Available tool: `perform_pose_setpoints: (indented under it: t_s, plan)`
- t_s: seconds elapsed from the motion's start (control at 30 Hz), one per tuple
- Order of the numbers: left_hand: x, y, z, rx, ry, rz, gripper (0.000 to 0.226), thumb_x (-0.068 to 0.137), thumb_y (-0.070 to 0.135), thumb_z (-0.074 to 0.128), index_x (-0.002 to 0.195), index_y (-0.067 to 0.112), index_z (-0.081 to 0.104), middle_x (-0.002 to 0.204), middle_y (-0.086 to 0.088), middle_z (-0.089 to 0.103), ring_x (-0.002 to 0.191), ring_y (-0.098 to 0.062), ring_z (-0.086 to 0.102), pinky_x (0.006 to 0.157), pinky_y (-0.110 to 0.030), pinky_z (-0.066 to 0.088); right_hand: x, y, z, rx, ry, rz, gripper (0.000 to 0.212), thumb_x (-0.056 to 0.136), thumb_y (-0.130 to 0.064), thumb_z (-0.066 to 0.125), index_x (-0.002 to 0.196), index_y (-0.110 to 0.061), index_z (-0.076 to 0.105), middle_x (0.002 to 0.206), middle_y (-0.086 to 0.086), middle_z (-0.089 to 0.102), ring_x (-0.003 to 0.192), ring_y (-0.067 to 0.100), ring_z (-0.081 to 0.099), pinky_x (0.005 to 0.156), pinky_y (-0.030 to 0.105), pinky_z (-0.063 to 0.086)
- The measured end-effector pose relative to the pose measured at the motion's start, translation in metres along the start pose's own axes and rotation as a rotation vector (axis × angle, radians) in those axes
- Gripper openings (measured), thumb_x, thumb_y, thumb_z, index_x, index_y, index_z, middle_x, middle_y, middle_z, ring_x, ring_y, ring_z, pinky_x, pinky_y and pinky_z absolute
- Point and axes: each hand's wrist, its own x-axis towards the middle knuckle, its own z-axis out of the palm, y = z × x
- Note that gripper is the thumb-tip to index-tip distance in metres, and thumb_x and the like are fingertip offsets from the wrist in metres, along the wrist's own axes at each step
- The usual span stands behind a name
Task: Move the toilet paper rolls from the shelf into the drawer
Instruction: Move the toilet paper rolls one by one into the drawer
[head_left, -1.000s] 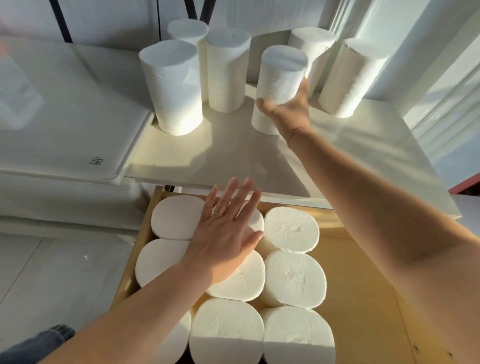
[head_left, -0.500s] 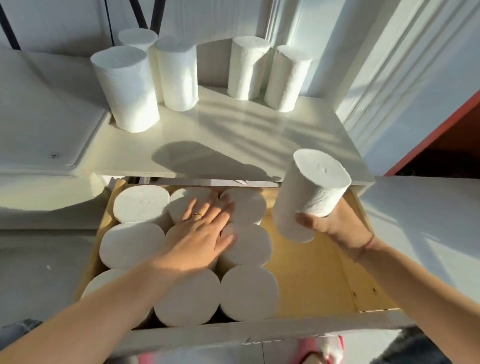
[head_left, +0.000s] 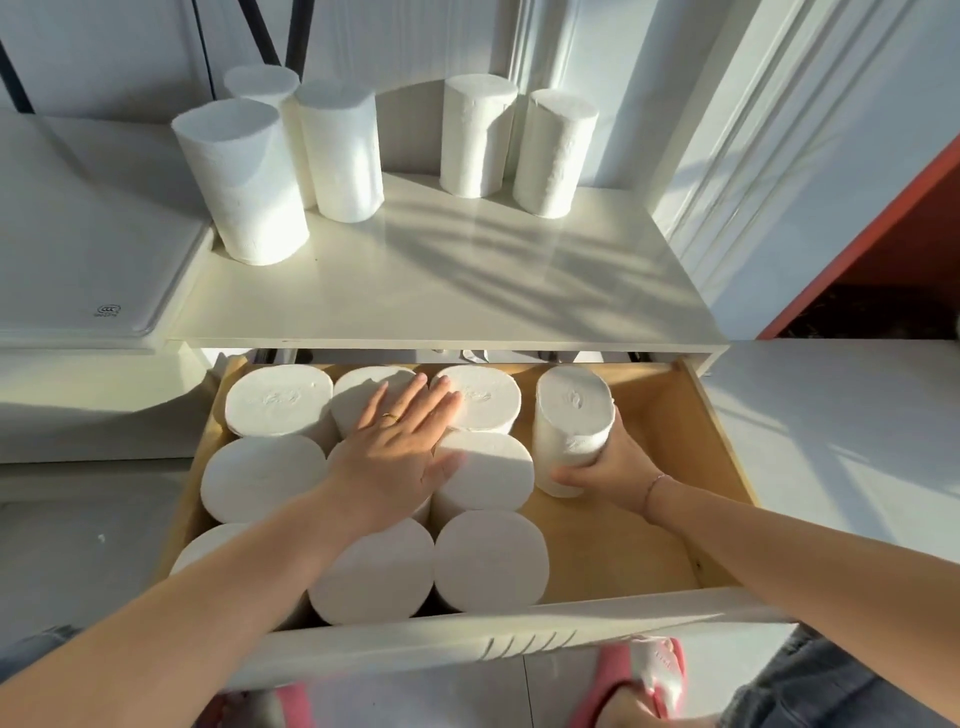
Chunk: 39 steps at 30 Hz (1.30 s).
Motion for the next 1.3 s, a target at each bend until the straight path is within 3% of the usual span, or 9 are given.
perform_pose_setpoints:
  t_s: [0.1,0.23,0.4,0.5,0.63,0.83,0.97,1.17,1.3]
  plan:
    - [0.000,-0.001,0.000,0.000,-0.001,0.003,0.077,0.081,0.067,-0.007,0.148,0.029,-0.004,0.151,0.017,-0.019,0.137,-0.004,-0.025,0.113,-0.034,-0.018,-0.003,0.003,0.003,0.028,-0.069,0.154,0.104,0.068,-0.008,0.085,0.147,-0.017,0.018,0.140,0.007,0.045,0.129,0.023,0.045,0.109,0.045,0.041]
    - [0.000,-0.001,0.000,0.012,0.003,0.017,0.074,0.083,0.066,-0.007,0.148,0.030,-0.005,0.152,0.015,-0.018,0.137,-0.006,-0.026,0.112,-0.033,-0.020,-0.012,-0.016,-0.032,0.083,-0.427,0.487,0.084,0.073,-0.007,0.079,0.141,-0.022,0.032,0.116,0.009,0.059,0.096,0.022,0.060,0.090,0.041,0.056]
    - [0.004,0.003,0.000,0.007,-0.006,0.038,0.069,0.089,0.060,0.004,0.148,0.026,-0.001,0.151,0.013,-0.021,0.137,-0.006,-0.028,0.111,-0.032,-0.023,-0.004,-0.049,-0.077,-0.605,-0.216,0.044,0.105,0.063,-0.023,0.085,0.146,-0.031,0.021,0.141,0.004,0.042,0.117,0.027,0.056,0.098,0.039,0.049]
    - [0.009,0.014,0.000,-0.019,-0.014,0.037,0.067,0.089,0.058,0.004,0.147,0.027,-0.008,0.148,0.014,-0.022,0.135,-0.004,-0.030,0.108,-0.030,-0.026,0.009,-0.062,-0.073,-0.767,-0.316,-0.212,0.121,0.063,-0.024,0.085,0.148,-0.046,0.002,0.152,-0.002,0.021,0.129,0.024,0.043,0.101,0.035,0.045]
    - [0.014,0.026,0.006,0.015,-0.014,0.044,0.071,0.084,0.060,-0.004,0.147,0.028,-0.009,0.147,0.015,-0.025,0.134,-0.006,-0.030,0.109,-0.032,-0.024,0.021,-0.061,-0.060,-0.911,-0.433,-0.255,0.121,0.063,-0.029,0.084,0.145,-0.054,-0.001,0.156,-0.016,-0.001,0.141,0.018,0.029,0.096,0.024,0.033]
    - [0.023,0.031,0.010,0.036,0.028,0.061,0.068,0.090,0.062,0.005,0.148,0.028,0.000,0.155,0.011,-0.013,0.138,-0.007,-0.023,0.110,-0.032,-0.023,0.006,-0.053,-0.038,-0.926,-0.113,-0.155,0.113,0.056,-0.071,0.073,0.145,-0.032,0.015,0.146,-0.003,0.022,0.121,0.031,0.052,0.093,0.039,0.049]
    - [0.033,0.038,0.011,0.069,0.021,0.049,0.065,0.095,0.051,0.028,0.148,0.026,0.001,0.157,0.007,-0.006,0.144,-0.013,-0.010,0.111,-0.034,-0.018,-0.004,-0.044,-0.023,-0.674,0.045,0.021,0.102,0.070,-0.071,0.063,0.146,-0.021,0.016,0.139,0.009,0.032,0.115,0.036,0.057,0.091,0.042,0.048]
    - [0.049,0.051,0.012,0.033,-0.005,0.138,0.064,0.095,0.054,0.022,0.147,0.030,-0.007,0.157,0.007,-0.010,0.142,-0.011,-0.016,0.112,-0.035,-0.019,-0.008,-0.039,-0.031,0.353,-0.198,0.421,0.067,0.089,-0.048,0.059,0.140,-0.011,0.036,0.128,0.019,0.053,0.084,0.028,0.067,0.081,0.040,0.060]
    - [0.054,0.053,0.018,0.080,-0.002,0.160,0.063,0.094,0.057,0.019,0.147,0.032,-0.005,0.157,0.009,-0.009,0.142,-0.012,-0.016,0.113,-0.038,-0.018,-0.001,-0.033,-0.027,0.598,-0.189,0.360,0.042,0.091,-0.026,0.062,0.127,-0.005,0.054,0.122,0.022,0.062,0.087,0.026,0.068,0.078,0.029,0.060]
